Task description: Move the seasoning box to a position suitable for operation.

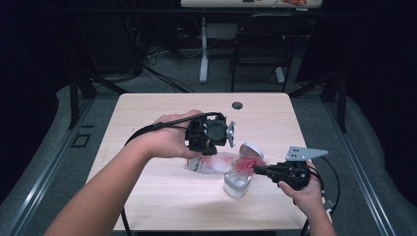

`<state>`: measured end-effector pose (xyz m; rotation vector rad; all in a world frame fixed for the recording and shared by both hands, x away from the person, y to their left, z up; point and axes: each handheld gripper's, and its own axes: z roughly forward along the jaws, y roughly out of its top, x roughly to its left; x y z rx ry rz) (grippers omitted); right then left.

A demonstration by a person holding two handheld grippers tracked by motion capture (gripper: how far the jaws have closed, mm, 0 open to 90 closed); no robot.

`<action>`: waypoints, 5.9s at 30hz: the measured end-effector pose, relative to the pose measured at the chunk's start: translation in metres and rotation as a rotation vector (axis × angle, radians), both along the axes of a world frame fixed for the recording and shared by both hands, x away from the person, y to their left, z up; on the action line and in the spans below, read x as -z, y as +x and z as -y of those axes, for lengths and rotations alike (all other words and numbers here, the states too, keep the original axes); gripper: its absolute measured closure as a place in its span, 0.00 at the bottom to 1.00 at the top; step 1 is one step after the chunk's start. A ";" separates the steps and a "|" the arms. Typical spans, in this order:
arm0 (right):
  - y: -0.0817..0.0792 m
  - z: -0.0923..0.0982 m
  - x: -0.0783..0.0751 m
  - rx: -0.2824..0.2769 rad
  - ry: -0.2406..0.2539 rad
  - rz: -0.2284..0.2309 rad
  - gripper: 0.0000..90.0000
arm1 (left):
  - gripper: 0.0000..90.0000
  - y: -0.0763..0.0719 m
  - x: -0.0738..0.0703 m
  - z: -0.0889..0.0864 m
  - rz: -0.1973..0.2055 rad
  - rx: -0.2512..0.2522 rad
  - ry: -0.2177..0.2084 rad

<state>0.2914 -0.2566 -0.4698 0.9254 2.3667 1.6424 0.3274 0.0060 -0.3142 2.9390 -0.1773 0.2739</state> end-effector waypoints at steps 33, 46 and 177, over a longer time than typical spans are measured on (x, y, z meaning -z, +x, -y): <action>0.000 -0.003 0.001 0.003 -0.003 0.001 1.00 | 1.00 0.003 0.007 -0.006 -0.003 -0.025 -0.019; 0.001 -0.002 0.001 0.003 0.011 0.018 0.99 | 1.00 0.004 0.007 -0.008 -0.006 -0.016 -0.019; 0.001 -0.002 0.009 -0.010 0.050 -0.009 1.00 | 1.00 -0.006 -0.018 0.025 0.036 0.013 0.126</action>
